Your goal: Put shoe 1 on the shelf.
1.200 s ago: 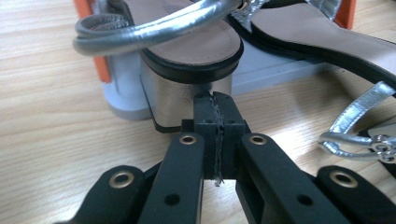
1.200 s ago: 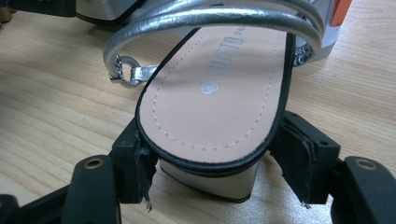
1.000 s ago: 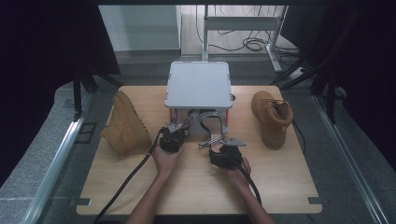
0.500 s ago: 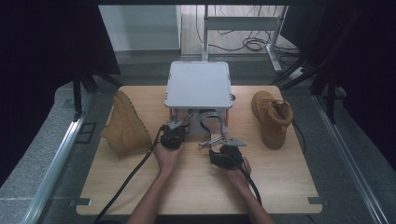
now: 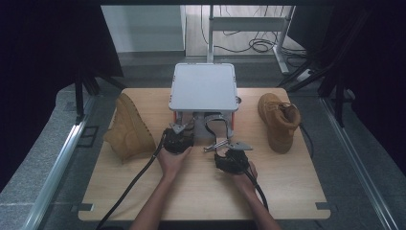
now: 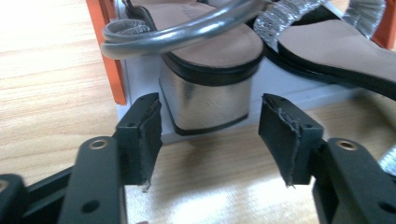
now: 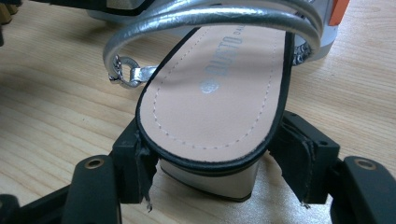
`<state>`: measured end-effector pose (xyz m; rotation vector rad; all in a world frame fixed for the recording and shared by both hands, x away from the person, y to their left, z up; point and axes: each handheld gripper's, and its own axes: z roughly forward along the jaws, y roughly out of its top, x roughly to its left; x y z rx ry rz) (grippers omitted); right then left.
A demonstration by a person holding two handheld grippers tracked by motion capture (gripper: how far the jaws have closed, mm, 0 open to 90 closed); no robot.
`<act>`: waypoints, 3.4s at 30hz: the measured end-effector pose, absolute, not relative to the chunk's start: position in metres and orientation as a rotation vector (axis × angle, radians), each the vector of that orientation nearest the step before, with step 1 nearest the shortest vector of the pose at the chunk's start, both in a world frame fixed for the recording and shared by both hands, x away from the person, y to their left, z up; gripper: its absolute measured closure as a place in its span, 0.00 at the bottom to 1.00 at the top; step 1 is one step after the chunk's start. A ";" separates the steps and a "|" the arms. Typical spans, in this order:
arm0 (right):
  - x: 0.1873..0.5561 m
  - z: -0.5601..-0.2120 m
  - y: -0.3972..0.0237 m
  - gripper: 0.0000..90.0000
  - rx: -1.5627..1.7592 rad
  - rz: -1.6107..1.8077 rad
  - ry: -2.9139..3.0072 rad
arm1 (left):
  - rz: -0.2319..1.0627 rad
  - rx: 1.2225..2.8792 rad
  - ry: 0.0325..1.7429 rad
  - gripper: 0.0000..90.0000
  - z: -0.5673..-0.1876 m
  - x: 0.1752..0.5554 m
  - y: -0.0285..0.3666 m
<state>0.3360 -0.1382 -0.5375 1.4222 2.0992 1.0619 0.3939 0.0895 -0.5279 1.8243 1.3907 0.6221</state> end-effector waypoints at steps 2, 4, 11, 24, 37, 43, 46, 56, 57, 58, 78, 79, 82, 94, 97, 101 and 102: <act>0.336 -0.538 -0.138 0.39 1.423 1.063 2.096 | 0.614 1.802 1.398 0.40 -0.530 0.398 0.090; 0.336 -0.538 -0.138 0.39 1.423 1.063 2.096 | 0.603 1.789 1.399 0.38 -0.533 0.401 0.090; 0.336 -0.537 -0.138 0.39 1.427 1.056 2.096 | 0.578 1.774 1.399 0.37 -0.539 0.411 0.091; 0.335 -0.534 -0.133 0.40 1.470 1.070 2.042 | 0.573 1.777 1.422 0.43 -0.537 0.415 0.085; 0.347 -0.523 -0.125 0.45 1.524 1.062 1.890 | 0.557 1.779 1.432 0.43 -0.537 0.416 0.086; 0.356 -0.525 -0.117 0.45 1.534 1.047 1.850 | 0.558 1.775 1.435 0.44 -0.537 0.415 0.086; 0.364 -0.523 -0.114 0.45 1.547 1.050 1.820 | 0.554 1.774 1.437 0.44 -0.537 0.415 0.086; 0.387 -0.524 -0.105 0.45 1.565 1.025 1.762 | 0.545 1.772 1.442 0.44 -0.536 0.415 0.088; 0.389 -0.524 -0.105 0.45 1.567 1.031 1.760 | 0.544 1.772 1.443 0.44 -0.536 0.415 0.088; 0.391 -0.522 -0.104 0.45 1.568 1.028 1.751 | 0.545 1.772 1.443 0.44 -0.536 0.415 0.088; 0.426 -0.529 -0.087 0.45 1.589 0.995 1.710 | 0.550 1.757 1.441 0.44 -0.537 0.414 0.087; 0.427 -0.529 -0.087 0.45 1.586 1.001 1.718 | 0.551 1.757 1.441 0.44 -0.538 0.414 0.087; 0.429 -0.532 -0.087 0.44 1.580 1.002 1.745 | 0.551 1.754 1.443 0.44 -0.538 0.414 0.087; 0.415 -0.522 -0.102 0.29 1.543 1.114 1.823 | 0.541 1.752 1.390 0.32 -0.530 0.400 0.096; 0.404 -0.515 -0.113 0.33 1.505 1.174 1.839 | 0.561 1.709 1.364 0.32 -0.521 0.387 0.104; 0.394 -0.510 -0.128 0.46 1.444 1.223 1.819 | 0.621 1.693 1.354 0.43 -0.516 0.373 0.114; 0.393 -0.510 -0.132 0.49 1.432 1.230 1.799 | 0.626 1.699 1.362 0.50 -0.517 0.372 0.116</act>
